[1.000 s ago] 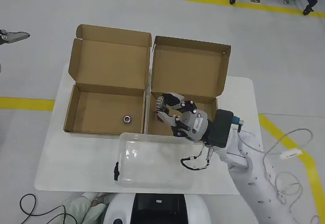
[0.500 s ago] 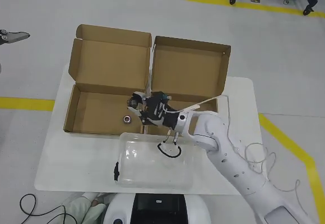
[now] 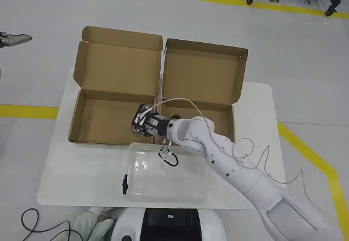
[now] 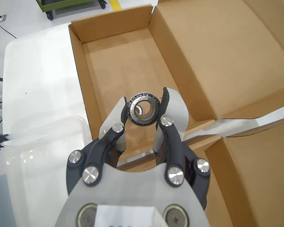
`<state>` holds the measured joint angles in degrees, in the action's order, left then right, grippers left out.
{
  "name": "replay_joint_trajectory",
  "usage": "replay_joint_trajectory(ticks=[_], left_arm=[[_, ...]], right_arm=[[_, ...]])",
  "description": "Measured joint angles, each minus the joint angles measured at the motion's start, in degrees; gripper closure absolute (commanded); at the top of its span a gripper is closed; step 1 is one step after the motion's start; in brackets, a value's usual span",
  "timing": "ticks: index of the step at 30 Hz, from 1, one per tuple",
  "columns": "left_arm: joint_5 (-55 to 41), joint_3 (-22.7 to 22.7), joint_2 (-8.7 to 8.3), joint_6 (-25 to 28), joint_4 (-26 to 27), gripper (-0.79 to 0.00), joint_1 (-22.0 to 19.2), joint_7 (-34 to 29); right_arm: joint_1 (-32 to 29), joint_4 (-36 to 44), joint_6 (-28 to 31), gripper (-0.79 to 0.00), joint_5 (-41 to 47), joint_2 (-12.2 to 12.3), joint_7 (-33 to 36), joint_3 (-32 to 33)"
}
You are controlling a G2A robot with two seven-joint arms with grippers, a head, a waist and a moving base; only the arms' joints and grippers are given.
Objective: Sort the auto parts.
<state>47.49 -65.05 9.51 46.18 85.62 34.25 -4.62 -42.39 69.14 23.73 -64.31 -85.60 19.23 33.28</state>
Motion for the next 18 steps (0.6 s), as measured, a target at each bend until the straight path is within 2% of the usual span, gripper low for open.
replay_joint_trajectory(ticks=[14, 15, 18], left_arm=[[0.0, 0.0, 0.00, 0.0, 0.0, -0.785, 0.0, 0.0], [0.0, 0.0, 0.00, 0.0, 0.0, -0.785, 0.0, 0.0], [0.0, 0.0, 0.00, 0.0, 0.0, -0.785, 0.0, 0.0]], right_arm=[[5.3, -12.2, -0.3, 0.000, 0.0, -5.7, -0.7, -5.5], [5.5, -12.7, -0.3, -0.006, 0.0, -6.0, -0.8, -5.6], [6.0, -14.3, -0.2, -0.092, -0.2, -6.8, -1.2, -5.9]])
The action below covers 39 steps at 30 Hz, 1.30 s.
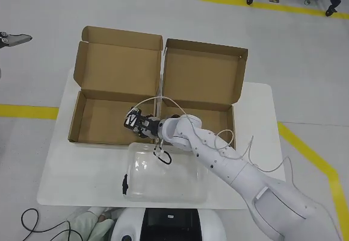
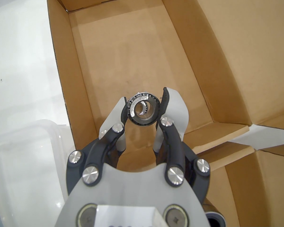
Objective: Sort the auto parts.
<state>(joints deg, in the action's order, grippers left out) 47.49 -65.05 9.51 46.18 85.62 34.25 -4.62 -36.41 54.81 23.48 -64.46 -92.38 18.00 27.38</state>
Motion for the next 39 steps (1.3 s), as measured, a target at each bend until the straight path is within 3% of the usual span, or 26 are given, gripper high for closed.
replay_joint_trajectory(ticks=[3, 11, 19, 29, 39], left_arm=[[0.0, 0.0, 0.00, 0.0, 0.0, -0.785, 0.0, 0.0], [0.0, 0.0, 0.00, 0.0, 0.0, -0.785, 0.0, 0.0], [0.0, 0.0, 0.00, 0.0, 0.0, -0.785, 0.0, 0.0], [0.0, 0.0, 0.00, 0.0, 0.0, -0.785, 0.0, 0.0], [0.0, 0.0, 0.00, 0.0, 0.0, -0.785, 0.0, 0.0]], right_arm=[[0.4, -1.2, 0.1, -0.163, -0.5, -0.7, -0.3, -0.3], [1.1, -4.5, 0.3, -0.600, -1.0, -2.4, -1.3, -0.7], [1.6, -3.1, 1.0, -0.785, -1.7, -2.4, -4.2, 1.8], [-3.5, 8.1, 3.8, -0.785, -4.4, 1.8, -5.0, 9.9], [-13.3, 20.0, 9.1, -0.785, -7.4, 6.9, -8.2, 21.2]])
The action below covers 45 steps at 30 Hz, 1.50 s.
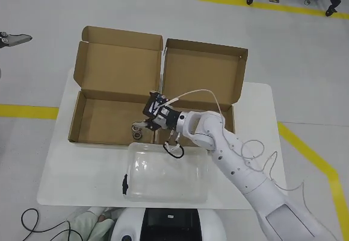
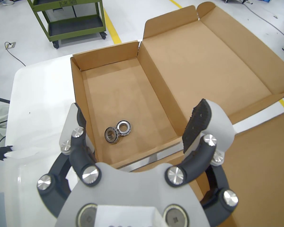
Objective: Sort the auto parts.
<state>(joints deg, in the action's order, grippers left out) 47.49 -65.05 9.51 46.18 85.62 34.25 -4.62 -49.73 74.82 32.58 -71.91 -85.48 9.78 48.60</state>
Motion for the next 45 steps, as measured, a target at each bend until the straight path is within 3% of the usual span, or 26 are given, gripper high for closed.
replay_joint_trajectory(ticks=[14, 21, 34, 39, 45], left_arm=[[0.0, 0.0, 0.00, 0.0, 0.0, -0.785, 0.0, 0.0], [0.0, 0.0, 0.00, 0.0, 0.0, -0.785, 0.0, 0.0], [0.0, 0.0, 0.00, 0.0, 0.0, -0.785, 0.0, 0.0], [0.0, 0.0, 0.00, 0.0, 0.0, -0.785, 0.0, 0.0], [0.0, 0.0, 0.00, 0.0, 0.0, -0.785, 0.0, 0.0]], right_arm=[[-16.2, 16.5, 5.3, -0.785, -2.2, 5.7, -1.2, 17.6], [-26.3, 26.6, 5.3, -0.785, -4.2, 8.1, 3.6, 27.0], [-45.8, 44.2, -3.2, -0.785, -3.5, 10.3, 9.9, 41.7], [-51.8, 48.2, -9.5, -0.785, -2.1, 10.4, 9.3, 45.9], [-57.1, 49.9, -12.4, -0.785, -1.5, 10.6, 6.9, 49.5]])
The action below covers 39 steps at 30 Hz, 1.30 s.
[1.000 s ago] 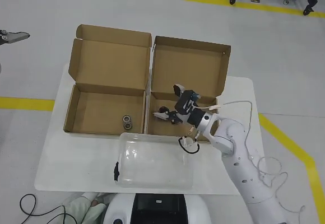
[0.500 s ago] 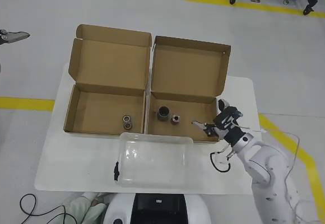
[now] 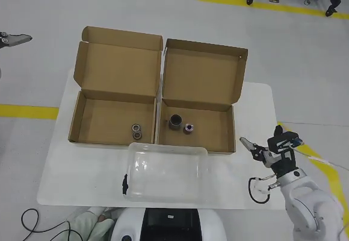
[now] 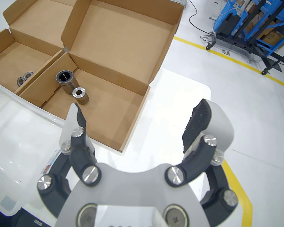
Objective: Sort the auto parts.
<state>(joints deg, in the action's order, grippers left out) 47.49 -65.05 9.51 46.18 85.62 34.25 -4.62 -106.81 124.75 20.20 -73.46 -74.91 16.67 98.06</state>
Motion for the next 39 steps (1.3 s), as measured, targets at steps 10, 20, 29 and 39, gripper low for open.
replay_joint_trajectory(ticks=[10, 20, 29, 39], left_arm=[[0.0, 0.0, 0.00, 0.0, 0.0, -0.785, 0.0, 0.0], [0.0, 0.0, 0.00, 0.0, 0.0, -0.785, 0.0, 0.0], [0.0, 0.0, 0.00, 0.0, 0.0, -0.785, 0.0, 0.0], [0.0, 0.0, 0.00, 0.0, 0.0, -0.785, 0.0, 0.0]], right_arm=[[-8.9, 0.2, -0.8, -0.785, 4.5, 0.0, -9.2, 7.6], [-15.4, 1.5, -3.8, -0.785, 6.4, -0.3, -14.1, 11.5], [-18.3, 0.6, -4.2, -0.785, 8.3, -0.7, -19.5, 12.9], [-18.3, 0.6, -4.2, -0.784, 8.3, -0.7, -19.4, 12.9]])
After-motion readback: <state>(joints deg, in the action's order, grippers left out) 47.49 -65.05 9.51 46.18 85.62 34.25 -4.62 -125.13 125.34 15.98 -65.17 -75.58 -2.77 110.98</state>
